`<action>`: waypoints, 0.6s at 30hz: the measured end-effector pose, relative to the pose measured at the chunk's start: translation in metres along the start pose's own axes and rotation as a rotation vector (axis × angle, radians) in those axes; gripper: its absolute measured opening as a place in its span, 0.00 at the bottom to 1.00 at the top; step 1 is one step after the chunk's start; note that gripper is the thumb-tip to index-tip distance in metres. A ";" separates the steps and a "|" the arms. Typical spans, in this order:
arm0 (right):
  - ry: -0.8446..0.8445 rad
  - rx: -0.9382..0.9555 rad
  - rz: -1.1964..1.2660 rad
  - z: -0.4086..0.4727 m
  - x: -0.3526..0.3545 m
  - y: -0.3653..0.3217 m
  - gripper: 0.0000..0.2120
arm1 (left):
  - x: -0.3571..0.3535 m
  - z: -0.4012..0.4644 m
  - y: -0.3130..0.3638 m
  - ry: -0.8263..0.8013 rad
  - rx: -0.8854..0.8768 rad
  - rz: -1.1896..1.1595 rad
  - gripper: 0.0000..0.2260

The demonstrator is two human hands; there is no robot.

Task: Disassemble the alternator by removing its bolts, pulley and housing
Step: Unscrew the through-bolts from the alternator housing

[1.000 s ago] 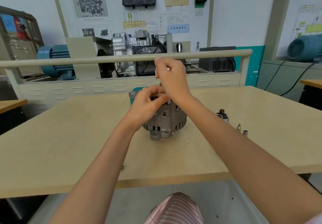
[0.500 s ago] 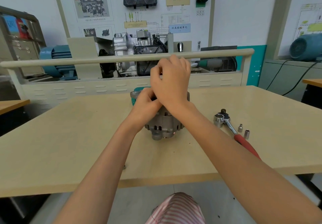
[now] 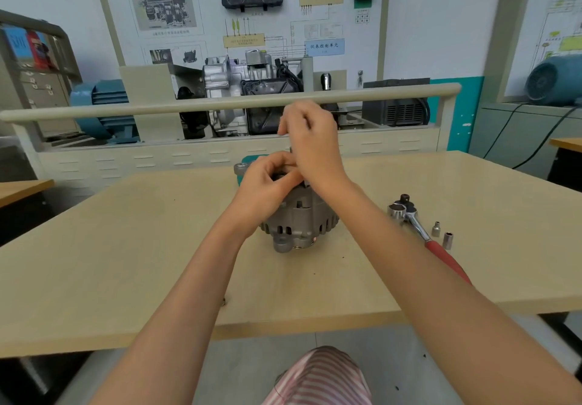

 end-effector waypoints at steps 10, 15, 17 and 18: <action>0.258 0.118 -0.630 -0.015 0.001 -0.004 0.08 | -0.001 0.000 0.000 0.018 0.005 0.005 0.16; 0.110 0.060 -0.231 -0.006 -0.005 -0.007 0.13 | -0.002 -0.002 0.004 0.002 -0.007 -0.009 0.16; 0.034 -0.109 0.035 0.001 -0.005 -0.009 0.15 | -0.003 -0.001 0.003 -0.001 0.004 -0.004 0.12; -0.007 -0.208 0.154 0.006 -0.003 -0.007 0.17 | -0.003 -0.001 0.003 0.004 0.013 0.000 0.09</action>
Point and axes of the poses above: each hand's wrist, its own z-axis towards the middle knuckle, its own x-axis out of the back of the hand, y = z × x, the point moved 2 cm from there along z, towards the middle knuckle, and after that the axes turned 2 degrees about -x, right-handed, at the moved point
